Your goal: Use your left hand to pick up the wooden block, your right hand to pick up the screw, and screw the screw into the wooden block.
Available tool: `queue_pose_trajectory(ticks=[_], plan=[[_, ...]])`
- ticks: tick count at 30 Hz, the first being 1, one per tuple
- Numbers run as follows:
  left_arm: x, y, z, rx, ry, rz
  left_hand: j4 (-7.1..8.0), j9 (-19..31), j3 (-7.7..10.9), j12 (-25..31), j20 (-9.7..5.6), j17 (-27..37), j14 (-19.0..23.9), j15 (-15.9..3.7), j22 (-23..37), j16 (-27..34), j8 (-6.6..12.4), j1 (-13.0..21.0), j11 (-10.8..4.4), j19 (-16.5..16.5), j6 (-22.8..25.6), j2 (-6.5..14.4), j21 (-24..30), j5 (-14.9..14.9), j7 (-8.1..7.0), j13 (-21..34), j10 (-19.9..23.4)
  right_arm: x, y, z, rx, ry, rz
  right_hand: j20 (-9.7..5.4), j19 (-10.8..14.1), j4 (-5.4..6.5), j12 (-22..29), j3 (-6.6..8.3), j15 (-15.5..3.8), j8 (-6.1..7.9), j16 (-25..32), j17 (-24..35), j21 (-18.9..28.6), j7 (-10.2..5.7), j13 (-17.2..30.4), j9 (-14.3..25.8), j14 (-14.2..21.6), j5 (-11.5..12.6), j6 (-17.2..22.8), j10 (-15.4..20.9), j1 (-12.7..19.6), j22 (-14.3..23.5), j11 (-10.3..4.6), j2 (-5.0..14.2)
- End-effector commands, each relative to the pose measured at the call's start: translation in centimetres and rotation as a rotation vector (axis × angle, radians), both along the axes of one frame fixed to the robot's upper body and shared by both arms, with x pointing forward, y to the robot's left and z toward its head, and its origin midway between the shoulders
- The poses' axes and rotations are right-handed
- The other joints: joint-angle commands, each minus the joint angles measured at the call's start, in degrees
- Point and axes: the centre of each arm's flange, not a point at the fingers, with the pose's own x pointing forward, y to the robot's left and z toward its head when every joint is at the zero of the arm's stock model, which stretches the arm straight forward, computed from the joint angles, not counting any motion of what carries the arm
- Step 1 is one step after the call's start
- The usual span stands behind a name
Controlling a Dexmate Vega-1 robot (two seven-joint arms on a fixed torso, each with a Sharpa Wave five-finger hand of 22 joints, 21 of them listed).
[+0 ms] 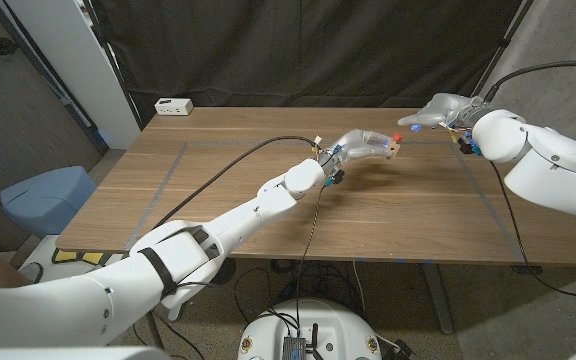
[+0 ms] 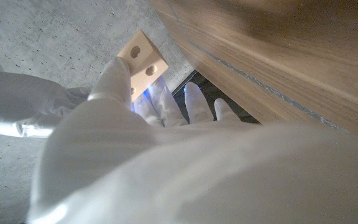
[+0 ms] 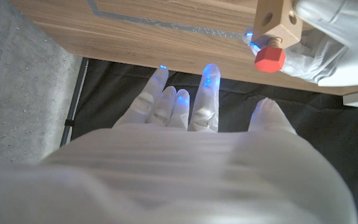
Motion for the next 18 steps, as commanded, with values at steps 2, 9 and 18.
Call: queue_pose_trajectory(ticks=[2,9,18], plan=[[-0.2,0.7,1.0,-0.032,-0.038,0.014,1.54,0.1,1.26,0.49,0.21,0.09,0.41,-2.8,0.12,-0.05,0.42,-0.65,-0.1,-0.17,5.42,1.22,0.01,0.11,1.28,5.09,0.6,0.3,-0.5,-1.5,0.186,-0.075,0.046,0.95,0.58,-0.12,0.42,-0.09,0.49,-0.68,0.21,0.17,0.43,-0.04,0.09,0.11,0.05,-0.29,-0.48,0.41,-0.1,0.18,1.15,0.67],[-0.2,0.6,0.8,-0.041,-0.041,0.012,1.55,0.09,1.23,0.48,0.23,0.11,0.46,-2.85,0.12,-0.01,0.45,-0.65,-0.1,-0.15,5.51,1.25,0.01,0.06,1.26,5.09,0.6,0.3,-0.9,-2.5,0.282,-0.105,0.069,2.93,1.15,-0.01,0.51,-0.17,2.97,-1.84,0.54,0.27,0.57,0.06,0.17,0.22,0.9,-0.67,-2.54,0.19,-0.67,0.28,2.15,1.43],[0.0,0.5,0.6,-0.081,-0.052,0.018,1.57,0.1,1.17,0.47,0.05,0.12,0.69,-2.89,0.12,0.1,0.49,-0.69,-0.1,0.17,5.61,1.24,0.13,0.0,1.4,5.06,0.63,0.3,-1.5,-3.6,0.403,-0.142,0.102,3.43,2.29,0.14,0.69,-0.47,2.28,-3.63,0.44,0.39,0.95,-1.09,0.29,0.36,0.72,-1.2,-6.86,0.27,-1.58,0.45,2.57,1.75]])
